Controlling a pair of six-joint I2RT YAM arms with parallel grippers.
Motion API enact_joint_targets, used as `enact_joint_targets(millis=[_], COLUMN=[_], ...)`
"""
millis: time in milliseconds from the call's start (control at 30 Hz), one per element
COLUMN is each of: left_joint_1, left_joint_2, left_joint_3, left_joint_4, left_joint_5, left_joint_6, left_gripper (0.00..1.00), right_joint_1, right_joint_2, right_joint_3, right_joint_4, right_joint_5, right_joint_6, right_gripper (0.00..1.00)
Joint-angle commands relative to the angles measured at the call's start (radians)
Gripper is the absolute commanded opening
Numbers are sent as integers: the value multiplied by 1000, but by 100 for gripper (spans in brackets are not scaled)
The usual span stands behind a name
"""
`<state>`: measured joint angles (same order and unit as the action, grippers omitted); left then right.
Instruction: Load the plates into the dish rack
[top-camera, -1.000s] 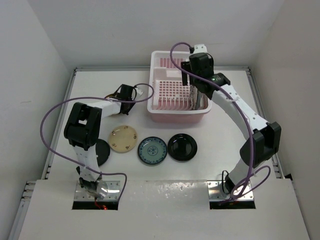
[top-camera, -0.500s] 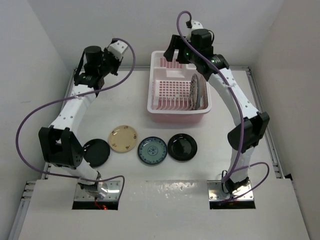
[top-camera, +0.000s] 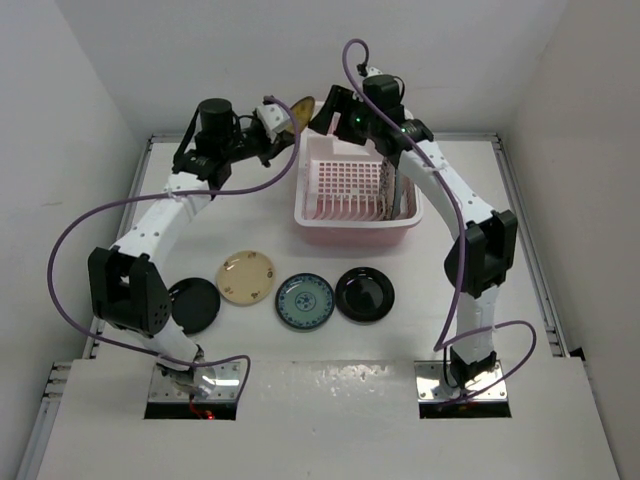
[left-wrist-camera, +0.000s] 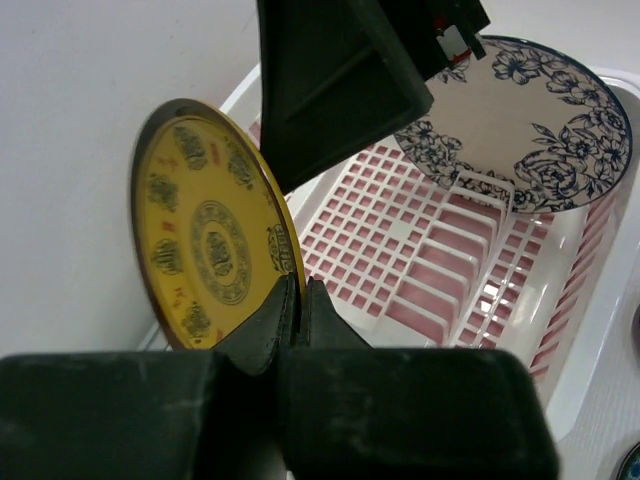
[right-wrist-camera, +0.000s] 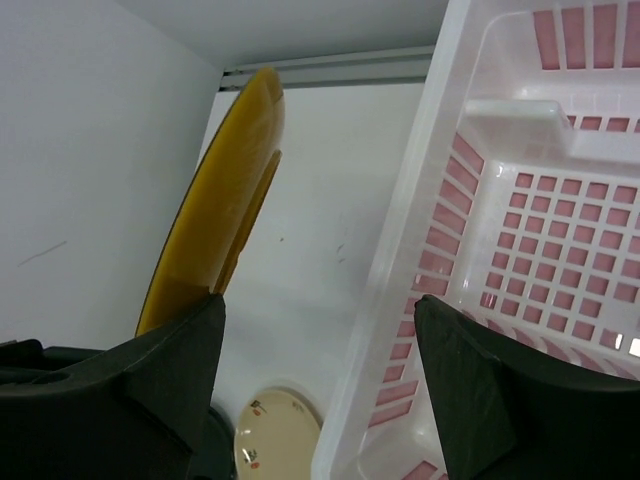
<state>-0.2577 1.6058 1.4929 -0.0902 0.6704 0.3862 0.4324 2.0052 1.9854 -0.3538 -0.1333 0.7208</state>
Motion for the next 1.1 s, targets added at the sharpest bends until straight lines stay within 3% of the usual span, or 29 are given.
enact_joint_targets(millis=[0,367,767,833,933,1067], left_joint_1=[-37,-64,-74,-74,-74,-74], left_joint_2=[8,8,-1,-1,-1,-1], left_joint_3=[4,-49,-59,-59,-59,-68], left_joint_4=[57,27,37,37,47,47], left_joint_5=[60,-55,-5,-5,-5,15], left_joint_6=[34,118,138,138,138,138], left_gripper=[0,0,0,0,0,0], right_joint_1=[5,5,17,23,22,23], right_joint_2=[-37,-230,13,72,95,58], right_joint_3=[6,-135,56,110,138,52], right_joint_4=[52,10,-76,-108,-113,-13], right_joint_5=[-22,239,103,74,66,40], right_joint_6=[22,-54,86,91,94,88], right_gripper=[75,71,71,67,51,16])
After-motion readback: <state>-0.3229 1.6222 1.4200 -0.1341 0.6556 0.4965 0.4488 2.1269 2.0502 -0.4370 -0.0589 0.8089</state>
